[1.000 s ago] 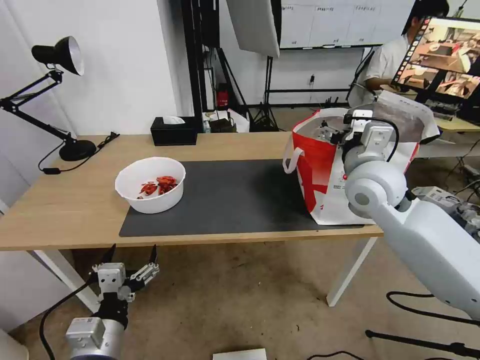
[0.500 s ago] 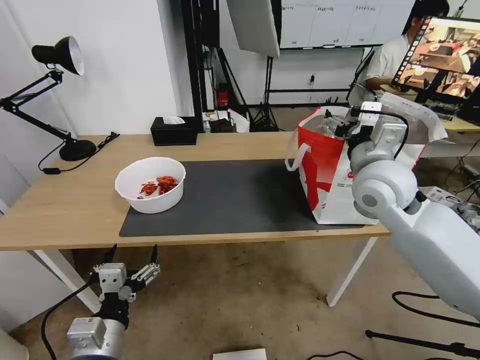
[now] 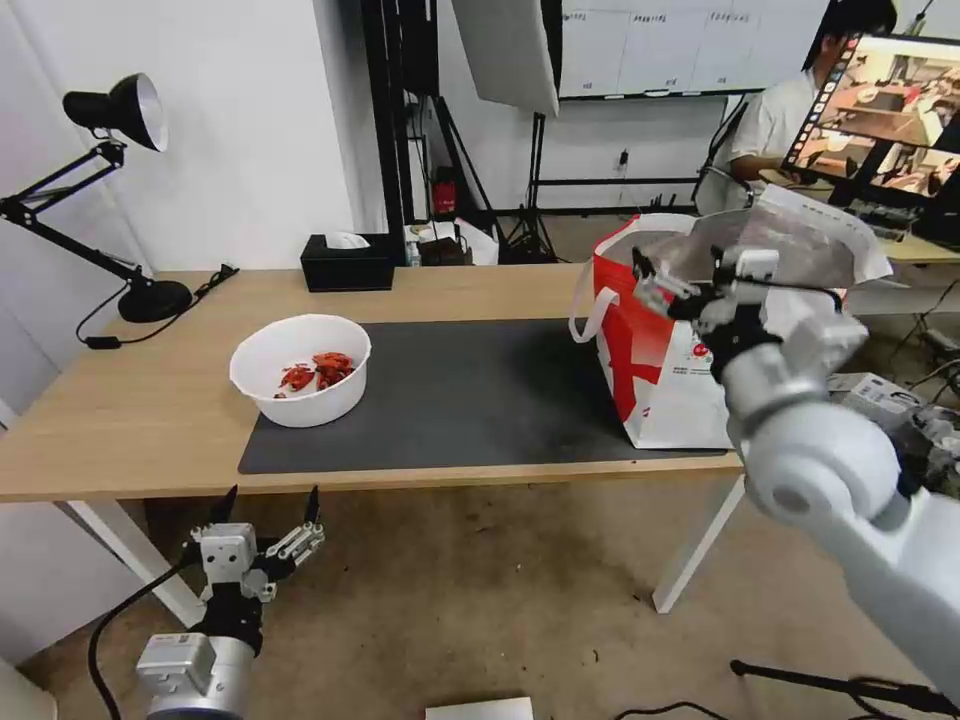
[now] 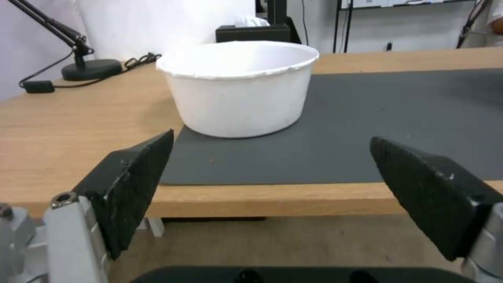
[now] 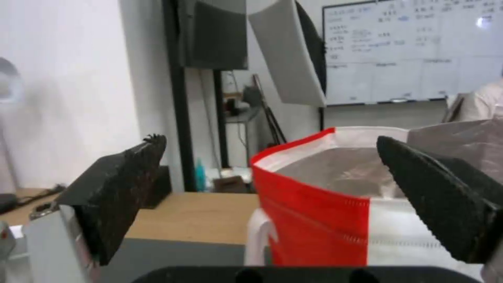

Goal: Pick up the trash from the table and place it into the takeout bag.

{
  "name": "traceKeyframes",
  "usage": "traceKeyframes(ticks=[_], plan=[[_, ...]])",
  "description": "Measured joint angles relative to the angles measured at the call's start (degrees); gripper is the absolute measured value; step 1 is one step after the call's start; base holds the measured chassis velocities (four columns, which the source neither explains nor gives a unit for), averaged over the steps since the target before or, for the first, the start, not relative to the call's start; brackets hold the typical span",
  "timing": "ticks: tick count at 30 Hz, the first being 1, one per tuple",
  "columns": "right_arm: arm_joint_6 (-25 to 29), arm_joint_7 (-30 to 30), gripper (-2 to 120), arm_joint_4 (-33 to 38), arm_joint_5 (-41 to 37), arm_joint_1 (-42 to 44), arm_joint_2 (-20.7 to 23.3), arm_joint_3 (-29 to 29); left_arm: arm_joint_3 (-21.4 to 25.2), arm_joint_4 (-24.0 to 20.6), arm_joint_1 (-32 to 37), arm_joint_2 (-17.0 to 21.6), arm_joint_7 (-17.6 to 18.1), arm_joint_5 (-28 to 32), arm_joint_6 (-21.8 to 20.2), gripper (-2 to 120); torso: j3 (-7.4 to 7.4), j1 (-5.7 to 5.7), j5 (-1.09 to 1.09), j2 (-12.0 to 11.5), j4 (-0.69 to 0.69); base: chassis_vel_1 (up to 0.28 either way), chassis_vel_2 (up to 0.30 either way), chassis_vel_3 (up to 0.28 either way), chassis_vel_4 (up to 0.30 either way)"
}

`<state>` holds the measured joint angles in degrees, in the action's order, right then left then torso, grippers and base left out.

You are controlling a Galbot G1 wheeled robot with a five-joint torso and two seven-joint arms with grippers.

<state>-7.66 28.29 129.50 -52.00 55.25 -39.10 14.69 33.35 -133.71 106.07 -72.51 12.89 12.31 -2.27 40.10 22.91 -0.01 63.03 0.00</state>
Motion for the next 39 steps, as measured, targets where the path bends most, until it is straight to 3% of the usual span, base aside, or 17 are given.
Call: traceKeyframes(ticks=[6,13,25,39], plan=[[5.75,-5.58,100,1.98,4.51,11.01,-1.21,5.21,-0.03,-0.03,0.35,-0.37,0.00,-0.27,0.76,100,0.00,0.00,0.01,0.00,0.00,0.000,0.000,0.000,0.000],[15.06,-12.89,100,2.58,12.86,24.96,-6.46,9.64,-0.06,-0.04,0.78,-0.89,0.00,-0.80,1.37,100,0.00,0.00,0.01,0.00,0.00,0.000,0.000,0.000,0.000],[23.00,-15.22,100,-1.38,27.74,38.85,-17.76,7.64,-0.36,-0.15,0.91,-1.37,-0.10,-1.43,1.70,100,0.00,0.00,-0.01,0.00,0.00,0.000,0.000,0.000,0.000],[25.72,-11.80,100,-6.42,37.08,43.73,-25.22,2.12,-0.23,-0.32,1.01,-1.34,-0.16,-1.47,1.76,100,0.00,0.00,0.00,0.00,0.00,0.000,0.000,0.000,0.000]])
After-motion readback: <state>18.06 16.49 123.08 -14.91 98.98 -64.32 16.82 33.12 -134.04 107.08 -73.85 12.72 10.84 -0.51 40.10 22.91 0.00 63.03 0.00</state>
